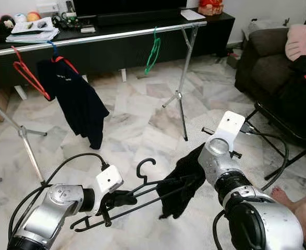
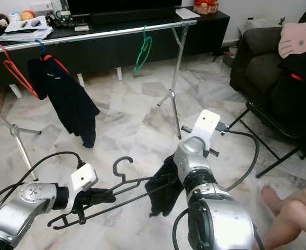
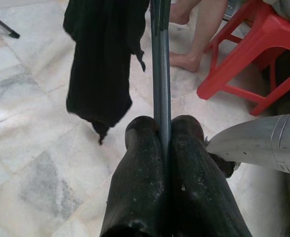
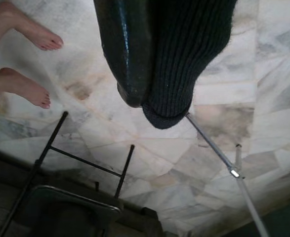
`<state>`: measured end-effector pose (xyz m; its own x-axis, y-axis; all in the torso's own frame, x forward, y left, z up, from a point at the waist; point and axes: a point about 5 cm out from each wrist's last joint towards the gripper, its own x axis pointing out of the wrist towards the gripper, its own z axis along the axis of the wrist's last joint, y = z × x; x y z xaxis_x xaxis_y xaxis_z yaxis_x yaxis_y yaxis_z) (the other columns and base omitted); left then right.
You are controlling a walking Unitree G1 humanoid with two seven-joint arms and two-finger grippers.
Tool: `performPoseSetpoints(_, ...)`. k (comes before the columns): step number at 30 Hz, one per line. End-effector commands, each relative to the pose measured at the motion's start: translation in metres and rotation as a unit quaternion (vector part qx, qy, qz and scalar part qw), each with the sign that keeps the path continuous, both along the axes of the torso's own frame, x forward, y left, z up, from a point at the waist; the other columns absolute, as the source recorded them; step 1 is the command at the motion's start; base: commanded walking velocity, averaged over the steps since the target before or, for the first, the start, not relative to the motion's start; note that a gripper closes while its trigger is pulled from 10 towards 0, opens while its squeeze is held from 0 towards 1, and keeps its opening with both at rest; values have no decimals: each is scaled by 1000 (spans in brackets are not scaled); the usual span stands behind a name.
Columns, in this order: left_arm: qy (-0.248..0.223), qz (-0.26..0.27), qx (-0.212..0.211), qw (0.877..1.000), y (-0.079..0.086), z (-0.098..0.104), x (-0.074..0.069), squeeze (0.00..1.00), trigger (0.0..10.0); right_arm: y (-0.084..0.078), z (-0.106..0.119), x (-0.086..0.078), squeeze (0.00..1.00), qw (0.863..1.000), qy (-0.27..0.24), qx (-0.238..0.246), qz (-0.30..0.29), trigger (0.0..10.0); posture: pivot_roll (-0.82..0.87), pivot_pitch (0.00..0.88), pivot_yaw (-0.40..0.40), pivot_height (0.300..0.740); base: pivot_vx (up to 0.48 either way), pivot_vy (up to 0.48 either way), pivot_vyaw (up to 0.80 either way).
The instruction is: Hang hanger
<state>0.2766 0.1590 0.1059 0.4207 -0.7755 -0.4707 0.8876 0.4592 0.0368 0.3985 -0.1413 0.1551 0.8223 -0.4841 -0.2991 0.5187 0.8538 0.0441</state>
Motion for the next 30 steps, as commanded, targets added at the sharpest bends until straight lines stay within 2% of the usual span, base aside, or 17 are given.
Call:
performPoseSetpoints(1, -2, -4, -8, 1000, -1, 4, -1, 0, 10000, 3, 12, 4, 0, 1000, -17, -3, 2, 10000, -28, 126, -23, 740, 0, 0, 0)
performPoseSetpoints(4, -1, -9, -14, 1000, -4, 6, -2, 0, 10000, 4, 13, 5, 0, 999, -18, 39, 2, 10000, -29, 128, -25, 740, 0, 0, 0)
performPoseSetpoints(6, -1, -10, -16, 1000, -4, 6, -2, 0, 10000, 5, 15, 6, 0, 999, -21, 43, 3, 10000, -30, 128, -25, 740, 0, 0, 0)
performPoseSetpoints(9, 0, -19, -27, 999, -8, 8, -3, 0, 10000, 7, 25, 8, 0, 998, -46, 50, -6, 10000, -33, 127, -25, 740, 0, 0, 0)
performPoseSetpoints(11, 3, -26, -35, 999, -11, 10, -4, 0, 10000, 13, 34, 10, 0, 995, -72, 76, -8, 10000, -33, 129, -26, 740, 0, 0, 0)
performPoseSetpoints(21, 2, -34, -36, 999, -13, 12, -6, 0, 10000, 35, 49, 13, 0, 991, -98, 81, 29, 10000, -33, 130, -28, 740, 0, 0, 0)
performPoseSetpoints(24, 3, -39, -43, 998, -17, 13, -7, 0, 10000, 51, 56, 13, 0, 989, -110, 85, 53, 10000, -33, 131, -30, 740, 0, 0, 0)
performPoseSetpoints(30, -3, -37, -43, 998, -19, 14, -7, 0, 10000, 66, 59, 12, 0, 987, -111, 87, 78, 10000, -32, 130, -32, 740, 0, 0, 0)
